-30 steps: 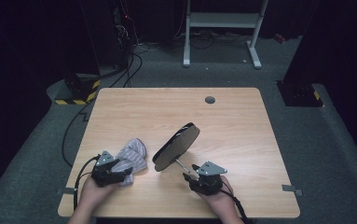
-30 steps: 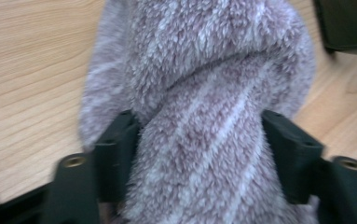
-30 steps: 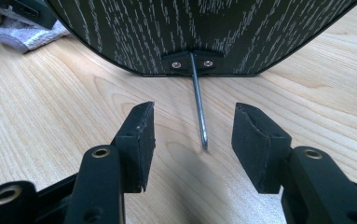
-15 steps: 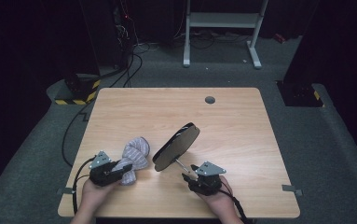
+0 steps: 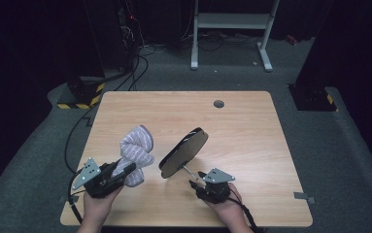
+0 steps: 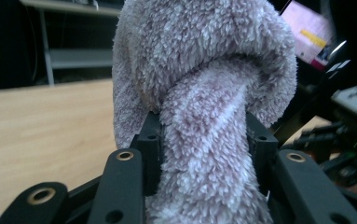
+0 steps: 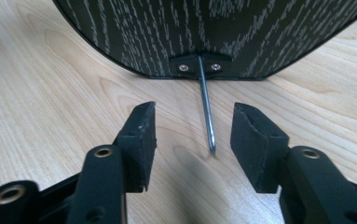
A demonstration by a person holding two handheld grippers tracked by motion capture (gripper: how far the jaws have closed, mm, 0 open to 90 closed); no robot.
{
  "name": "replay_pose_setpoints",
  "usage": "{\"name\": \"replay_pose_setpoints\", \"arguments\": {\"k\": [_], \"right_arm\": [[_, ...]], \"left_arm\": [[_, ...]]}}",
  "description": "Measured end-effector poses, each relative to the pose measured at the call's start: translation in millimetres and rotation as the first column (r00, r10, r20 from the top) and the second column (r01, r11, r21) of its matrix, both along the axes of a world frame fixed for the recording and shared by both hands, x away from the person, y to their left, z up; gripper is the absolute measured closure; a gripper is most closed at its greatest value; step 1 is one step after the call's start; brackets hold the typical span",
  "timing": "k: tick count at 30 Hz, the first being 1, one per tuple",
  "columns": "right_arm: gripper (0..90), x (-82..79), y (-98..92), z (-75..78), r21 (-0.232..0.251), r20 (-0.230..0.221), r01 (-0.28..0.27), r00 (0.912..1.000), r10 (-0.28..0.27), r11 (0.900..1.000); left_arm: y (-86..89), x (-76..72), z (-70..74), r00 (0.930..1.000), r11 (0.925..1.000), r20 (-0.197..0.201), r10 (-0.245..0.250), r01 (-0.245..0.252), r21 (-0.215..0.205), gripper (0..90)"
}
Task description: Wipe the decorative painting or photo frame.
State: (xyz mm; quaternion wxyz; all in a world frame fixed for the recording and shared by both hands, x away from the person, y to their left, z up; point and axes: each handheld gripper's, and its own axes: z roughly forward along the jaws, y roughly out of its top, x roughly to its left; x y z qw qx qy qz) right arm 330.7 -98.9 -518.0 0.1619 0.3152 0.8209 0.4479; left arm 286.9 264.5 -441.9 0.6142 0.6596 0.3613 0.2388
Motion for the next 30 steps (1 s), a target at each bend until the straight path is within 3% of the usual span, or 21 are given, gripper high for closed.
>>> {"name": "replay_pose_setpoints", "arguments": {"k": [7, 10, 14, 18, 24, 27, 30], "right_arm": [[57.8, 4.9, 6.2, 11.3, -0.01, -0.005, -0.005, 1.0, 0.005, 1.0], [58.5, 13.5, 10.4, 9.1, -0.027, -0.037, -0.01, 0.9993, 0.009, 1.0], [59.4, 21.8, 15.3, -1.4, -0.076, -0.058, -0.012, 0.9983, 0.008, 0.997], [61.9, 22.4, 14.5, -2.9, -0.067, -0.062, -0.008, 0.9981, 0.004, 0.998], [66.5, 20.6, 6.7, -4.7, -0.066, -0.053, -0.011, 0.9986, 0.007, 0.998], [67.5, 21.9, 8.6, -6.2, -0.059, -0.076, -0.015, 0.997, 0.011, 0.998], [71.5, 23.7, 12.7, -6.2, -0.069, -0.072, -0.004, 0.9974, 0.0, 0.998]], "left_arm": [[-13.4, -15.5, 22.7, 0.9965, 0.9996, 0.083, 0.006, -0.004, -0.027, 59.4], [-16.1, -18.6, 26.0, 0.995, 0.9996, 0.1, 0.001, 0.001, -0.028, 59.3], [-21.5, -18.0, 26.3, 0.9951, 0.9995, 0.098, -0.009, 0.012, -0.03, 59.3], [-30.3, -17.7, 30.5, 0.9946, 0.9991, 0.097, -0.035, 0.037, -0.022, 59.0], [-47.4, -18.1, 40.8, 0.9907, 0.9989, 0.128, -0.046, 0.047, -0.005, 58.8], [-57.9, -15.8, 47.3, 0.9885, 0.9979, 0.137, -0.065, 0.065, 0.007, 58.8], [-69.6, -13.2, 55.9, 0.9847, 0.997, 0.157, -0.077, 0.075, 0.02, 58.8]]}}
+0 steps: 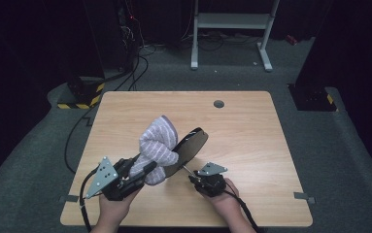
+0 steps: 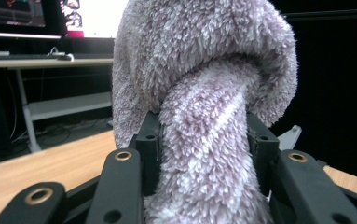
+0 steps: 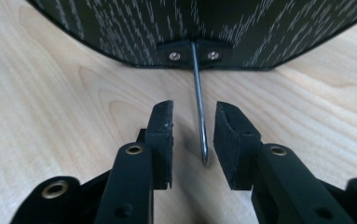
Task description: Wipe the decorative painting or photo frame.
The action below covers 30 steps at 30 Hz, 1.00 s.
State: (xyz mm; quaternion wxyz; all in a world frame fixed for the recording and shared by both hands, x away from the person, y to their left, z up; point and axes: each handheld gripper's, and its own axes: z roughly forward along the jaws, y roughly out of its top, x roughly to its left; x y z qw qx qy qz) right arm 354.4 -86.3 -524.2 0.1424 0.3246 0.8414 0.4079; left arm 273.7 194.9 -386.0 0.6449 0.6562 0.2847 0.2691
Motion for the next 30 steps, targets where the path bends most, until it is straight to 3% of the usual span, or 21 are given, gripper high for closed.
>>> {"name": "replay_pose_setpoints", "arguments": {"k": [6, 11, 16, 20, 30], "right_arm": [[88.1, 3.2, 4.1, -0.7, -0.026, -0.008, -0.003, 1.0, 0.003, 1.0], [89.0, 2.9, 4.7, -0.9, -0.03, -0.011, -0.012, 0.9999, 0.012, 0.999], [89.0, 2.8, 4.9, -0.8, -0.034, -0.007, -0.016, 0.9998, 0.016, 0.999], [89.0, 2.3, 5.1, -0.8, -0.033, -0.015, -0.017, 0.9998, 0.017, 0.999], [88.9, 2.8, 5.0, -1.0, -0.032, -0.011, -0.017, 0.9998, 0.017, 0.999]], "left_arm": [[-21.3, 10.4, 16.0, 0.9997, 0.9996, 0.021, -0.01, 0.009, 0.027, 58.8], [-36.1, 18.3, 27.1, 0.9993, 0.9982, 0.032, -0.016, 0.014, 0.058, 58.9], [-55.3, 26.1, 36.2, 0.9993, 0.9912, 0.034, -0.014, 0.009, 0.132, 59.0], [-62.5, 31.0, 30.9, 0.9999, 0.9885, 0.014, -0.007, 0.005, 0.151, 59.5], [-45.1, 21.7, 13.3, 0.9998, 0.9902, 0.016, 0.01, -0.012, 0.139, 60.4]]}}
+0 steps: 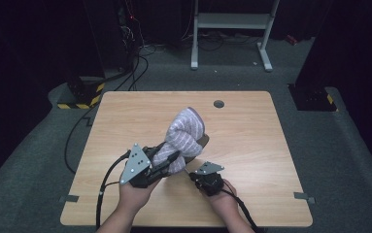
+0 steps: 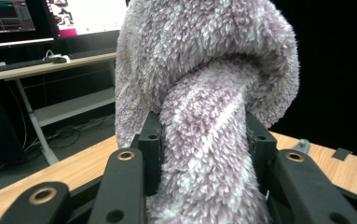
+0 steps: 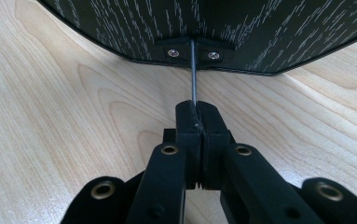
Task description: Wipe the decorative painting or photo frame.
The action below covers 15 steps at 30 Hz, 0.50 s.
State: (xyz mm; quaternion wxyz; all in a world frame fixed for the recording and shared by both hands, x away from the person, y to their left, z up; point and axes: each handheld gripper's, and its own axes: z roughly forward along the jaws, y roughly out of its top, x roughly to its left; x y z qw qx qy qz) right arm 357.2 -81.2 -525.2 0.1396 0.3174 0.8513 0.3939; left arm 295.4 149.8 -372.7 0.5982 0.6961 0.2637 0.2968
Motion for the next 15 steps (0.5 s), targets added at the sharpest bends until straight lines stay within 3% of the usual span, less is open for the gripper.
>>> {"name": "replay_pose_setpoints", "arguments": {"k": [11, 15], "right_arm": [[88.6, -1.0, 0.5, 0.0, -0.001, -0.003, -0.004, 1.0, 0.004, 1.0], [88.6, -1.1, 0.7, 0.0, -0.002, -0.001, -0.003, 1.0, 0.003, 1.0]], "left_arm": [[31.1, -26.0, -25.0, 0.9995, 0.9994, -0.001, 0.032, -0.032, -0.014, 60.3], [33.0, -26.2, -25.6, 0.9994, 0.9992, -0.009, 0.033, -0.033, -0.021, 60.2]]}}
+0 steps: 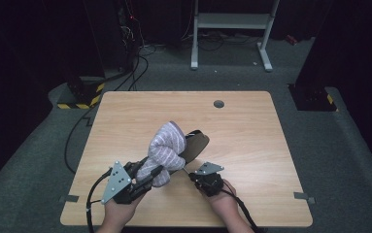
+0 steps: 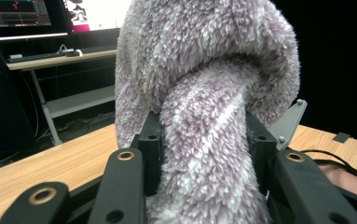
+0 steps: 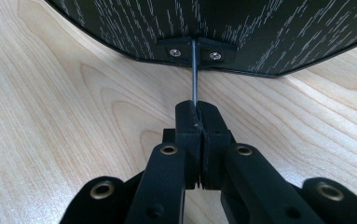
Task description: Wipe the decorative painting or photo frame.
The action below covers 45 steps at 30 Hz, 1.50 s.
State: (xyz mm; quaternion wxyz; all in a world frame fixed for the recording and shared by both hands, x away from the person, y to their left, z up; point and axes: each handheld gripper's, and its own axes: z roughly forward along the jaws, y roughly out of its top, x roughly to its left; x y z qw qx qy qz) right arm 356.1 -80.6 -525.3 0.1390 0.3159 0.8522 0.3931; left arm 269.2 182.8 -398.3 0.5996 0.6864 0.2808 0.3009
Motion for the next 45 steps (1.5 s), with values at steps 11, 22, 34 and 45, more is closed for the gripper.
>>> {"name": "replay_pose_setpoints", "arguments": {"k": [11, 22, 34, 45], "right_arm": [[88.7, -1.6, 2.4, -0.3, -0.026, 0.02, 0.001, 0.9998, -0.001, 1.0], [88.7, -1.7, 3.5, -0.5, -0.037, 0.015, -0.003, 0.9999, 0.003, 0.999], [88.7, -1.0, 3.2, -0.8, -0.038, 0.011, -0.005, 0.9999, 0.006, 0.999], [88.3, -1.2, 3.7, -0.8, -0.042, 0.012, -0.011, 0.9999, 0.011, 0.999]], "left_arm": [[-31.8, 19.7, 24.4, 0.9997, 0.9996, 0.009, -0.023, 0.023, 0.016, 60.0], [-68.9, 44.8, 57.1, 0.9999, 0.9971, 0.004, -0.014, 0.013, 0.074, 60.2], [-41.4, 29.5, 27.0, 0.9995, 0.9994, 0.009, -0.029, 0.028, 0.019, 61.0], [-12.3, 2.7, 2.4, 0.9996, 0.9994, 0.029, 0.002, -0.003, 0.036, 61.1]]}}
